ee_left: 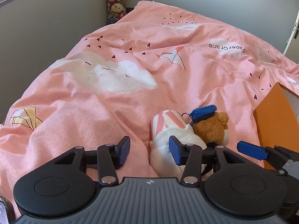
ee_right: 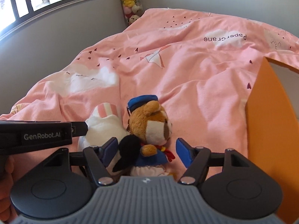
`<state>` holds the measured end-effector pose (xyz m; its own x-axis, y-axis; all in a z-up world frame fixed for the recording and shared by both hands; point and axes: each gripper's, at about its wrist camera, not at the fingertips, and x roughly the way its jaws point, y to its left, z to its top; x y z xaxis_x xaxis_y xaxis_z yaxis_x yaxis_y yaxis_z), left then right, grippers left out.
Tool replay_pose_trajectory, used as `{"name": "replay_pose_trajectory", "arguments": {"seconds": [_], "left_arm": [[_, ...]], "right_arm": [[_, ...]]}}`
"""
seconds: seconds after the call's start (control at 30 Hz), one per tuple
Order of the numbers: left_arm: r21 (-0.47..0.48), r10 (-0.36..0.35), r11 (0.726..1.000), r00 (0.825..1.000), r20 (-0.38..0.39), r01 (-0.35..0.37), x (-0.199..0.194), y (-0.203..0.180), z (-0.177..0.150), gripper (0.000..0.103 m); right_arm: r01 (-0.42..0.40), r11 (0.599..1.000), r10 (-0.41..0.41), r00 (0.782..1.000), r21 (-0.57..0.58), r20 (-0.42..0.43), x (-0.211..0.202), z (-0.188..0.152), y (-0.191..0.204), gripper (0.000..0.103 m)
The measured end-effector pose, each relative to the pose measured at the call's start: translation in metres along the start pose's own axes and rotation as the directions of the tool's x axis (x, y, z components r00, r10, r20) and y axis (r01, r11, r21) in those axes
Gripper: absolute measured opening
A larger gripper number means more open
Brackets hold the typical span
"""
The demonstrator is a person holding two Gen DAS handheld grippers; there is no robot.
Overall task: Organize objects
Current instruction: 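Grasp the white plush with the left tool while the right grasps the brown bear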
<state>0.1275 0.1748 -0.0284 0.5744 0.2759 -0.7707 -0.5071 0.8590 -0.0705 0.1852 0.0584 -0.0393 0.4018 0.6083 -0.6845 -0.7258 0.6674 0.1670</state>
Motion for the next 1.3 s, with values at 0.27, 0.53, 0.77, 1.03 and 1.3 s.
{"name": "replay_pose_trajectory", "arguments": {"seconds": [0.27, 0.53, 0.77, 1.03, 1.3], "left_arm": [[-0.042, -0.057, 0.998, 0.998, -0.03, 0.055, -0.001, 0.01, 0.004, 0.056], [-0.048, -0.089, 0.995, 0.994, -0.065, 0.086, 0.005, 0.005, 0.008, 0.061], [-0.102, -0.144, 0.986, 0.984, -0.105, 0.133, 0.023, 0.004, 0.006, 0.078], [-0.227, -0.257, 0.949, 0.953, -0.157, 0.219, 0.051, 0.012, 0.003, 0.085], [-0.241, -0.278, 0.942, 0.944, -0.176, 0.232, 0.063, 0.002, 0.002, 0.085]], "right_arm": [[-0.002, 1.0, 0.002, 1.0, 0.016, -0.007, 0.012, 0.004, -0.011, 0.082], [-0.066, 0.993, 0.069, 0.997, 0.096, -0.03, 0.005, 0.001, -0.028, 0.061], [-0.038, 0.995, 0.04, 0.999, 0.087, -0.027, 0.0, -0.001, -0.029, 0.057], [0.022, 0.995, -0.014, 0.997, 0.101, -0.071, -0.002, -0.008, -0.039, 0.055], [0.01, 1.0, -0.009, 0.996, 0.006, -0.089, -0.002, -0.009, -0.03, 0.055]]}}
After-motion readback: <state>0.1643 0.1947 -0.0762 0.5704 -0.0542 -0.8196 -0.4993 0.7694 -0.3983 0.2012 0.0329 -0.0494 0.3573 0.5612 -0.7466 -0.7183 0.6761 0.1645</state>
